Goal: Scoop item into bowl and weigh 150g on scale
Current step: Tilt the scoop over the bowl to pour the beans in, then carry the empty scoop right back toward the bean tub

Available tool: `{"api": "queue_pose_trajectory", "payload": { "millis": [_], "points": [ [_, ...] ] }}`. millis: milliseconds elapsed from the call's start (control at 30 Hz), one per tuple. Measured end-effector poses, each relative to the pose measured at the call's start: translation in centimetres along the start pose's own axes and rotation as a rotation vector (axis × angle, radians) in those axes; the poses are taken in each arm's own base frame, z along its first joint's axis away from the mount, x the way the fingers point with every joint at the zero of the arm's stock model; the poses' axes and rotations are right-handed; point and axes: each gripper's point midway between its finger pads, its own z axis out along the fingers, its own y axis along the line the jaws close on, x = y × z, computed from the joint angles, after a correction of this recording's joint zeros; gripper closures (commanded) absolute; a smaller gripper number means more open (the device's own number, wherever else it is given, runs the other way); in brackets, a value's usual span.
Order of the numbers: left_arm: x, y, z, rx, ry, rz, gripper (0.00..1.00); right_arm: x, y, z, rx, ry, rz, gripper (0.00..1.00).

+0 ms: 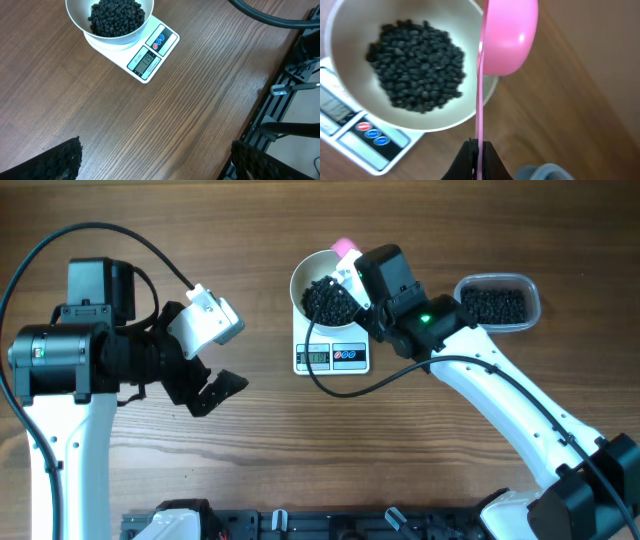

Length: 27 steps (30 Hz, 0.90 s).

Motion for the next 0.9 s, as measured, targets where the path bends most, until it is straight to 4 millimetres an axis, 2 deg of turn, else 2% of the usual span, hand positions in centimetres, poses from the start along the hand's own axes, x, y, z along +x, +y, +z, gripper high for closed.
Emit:
{"api": "queue_pose_trajectory", "payload": {
  "millis": [233,367,500,533,600,700,900],
  "points": [
    [0.0,0.0,0.0,0.0,0.0,0.0,0.0,0.3,-0.9,0.0,0.038,0.013,0.094,0.96],
    [0.0,0.0,0.0,0.0,0.0,0.0,0.0,2.4,-1.9,-1.0,0.043,0.071,0.217,0.96],
    [0.0,0.0,0.0,0.0,0.0,0.0,0.0,4.6,-4.0,-3.3,0.07,0.101,0.345,0.96],
    [0.0,0.0,0.0,0.0,0.0,0.0,0.0,5.7,-5.5,-4.9,0.096,0.104,0.421,0.96],
    [0.0,0.0,0.0,0.0,0.0,0.0,0.0,7.0,-6.5,-6.2,0.109,0.122,0.481,0.96],
    [0.0,0.0,0.0,0.0,0.0,0.0,0.0,10.4,-8.2,-8.3,0.128,0.184,0.587,0.96],
    [0.0,0.0,0.0,0.0,0.0,0.0,0.0,16.7,-9.4,-9.7,0.144,0.367,0.696,0.96]
  ]
}}
